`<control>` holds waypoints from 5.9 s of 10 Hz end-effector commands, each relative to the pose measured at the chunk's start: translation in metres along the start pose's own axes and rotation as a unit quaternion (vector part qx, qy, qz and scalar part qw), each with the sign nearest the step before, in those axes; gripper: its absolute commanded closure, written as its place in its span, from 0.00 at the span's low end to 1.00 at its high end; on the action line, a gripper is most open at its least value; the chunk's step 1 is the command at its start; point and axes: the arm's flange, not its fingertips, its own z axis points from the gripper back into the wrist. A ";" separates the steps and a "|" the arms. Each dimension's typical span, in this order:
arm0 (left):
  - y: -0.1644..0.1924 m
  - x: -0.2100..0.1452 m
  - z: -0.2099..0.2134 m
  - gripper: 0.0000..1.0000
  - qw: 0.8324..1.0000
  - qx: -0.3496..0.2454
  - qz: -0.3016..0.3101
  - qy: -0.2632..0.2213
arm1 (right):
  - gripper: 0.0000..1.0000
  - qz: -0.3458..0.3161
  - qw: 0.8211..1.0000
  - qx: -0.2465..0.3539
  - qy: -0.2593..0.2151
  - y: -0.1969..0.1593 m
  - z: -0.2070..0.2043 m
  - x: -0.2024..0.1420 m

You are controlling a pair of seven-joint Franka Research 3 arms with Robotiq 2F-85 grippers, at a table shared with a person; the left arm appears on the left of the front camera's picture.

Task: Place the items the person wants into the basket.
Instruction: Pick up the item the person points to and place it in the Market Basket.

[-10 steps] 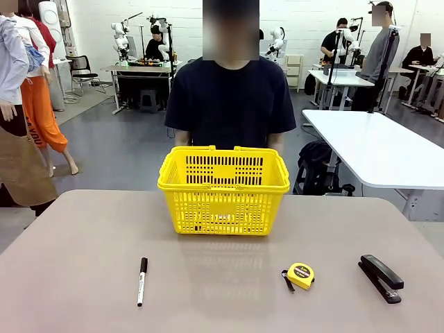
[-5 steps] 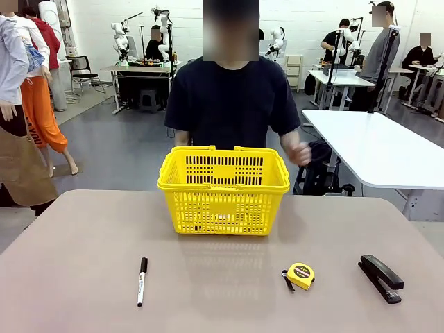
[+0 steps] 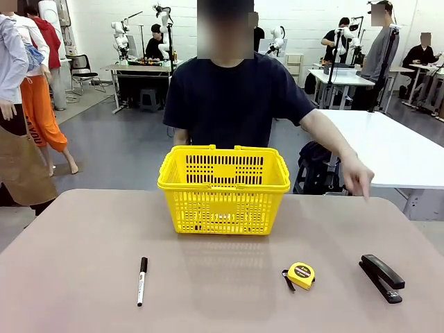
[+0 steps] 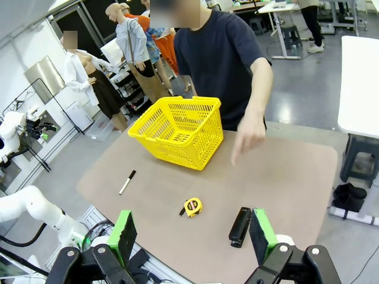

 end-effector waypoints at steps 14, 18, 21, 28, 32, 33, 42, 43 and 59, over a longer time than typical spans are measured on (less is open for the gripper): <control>0.001 -0.001 0.001 0.00 1.000 -0.003 -0.011 -0.007 | 0.00 -0.078 0.872 -0.243 0.418 -0.033 -0.280 -0.038; 0.001 -0.001 0.001 0.00 1.000 -0.003 -0.011 -0.007 | 0.00 -0.102 0.860 -0.242 0.437 -0.047 -0.358 -0.077; 0.001 -0.001 0.001 0.00 1.000 -0.003 -0.011 -0.007 | 0.00 -0.091 0.868 -0.223 0.434 -0.041 -0.363 -0.076; 0.001 -0.001 0.001 0.00 1.000 -0.003 -0.011 -0.007 | 0.00 -0.083 0.860 -0.231 0.448 -0.045 -0.362 -0.081; 0.001 -0.001 0.001 0.00 1.000 -0.003 -0.011 -0.007 | 0.00 -0.083 0.855 -0.258 0.441 -0.039 -0.384 -0.084; 0.001 -0.001 0.001 0.00 1.000 -0.003 -0.011 -0.007 | 0.00 -0.078 0.850 -0.280 0.440 -0.037 -0.398 -0.089; 0.001 -0.001 0.001 0.00 1.000 -0.003 -0.011 -0.007 | 0.00 -0.045 0.806 -0.312 0.501 -0.057 -0.464 -0.146; 0.001 -0.001 0.001 0.00 1.000 -0.003 -0.011 -0.007 | 0.00 -0.045 0.804 -0.309 0.506 -0.059 -0.469 -0.151; 0.001 -0.001 0.001 0.00 1.000 -0.003 -0.011 -0.007 | 0.79 -0.082 0.777 -0.318 0.537 -0.022 -0.442 -0.092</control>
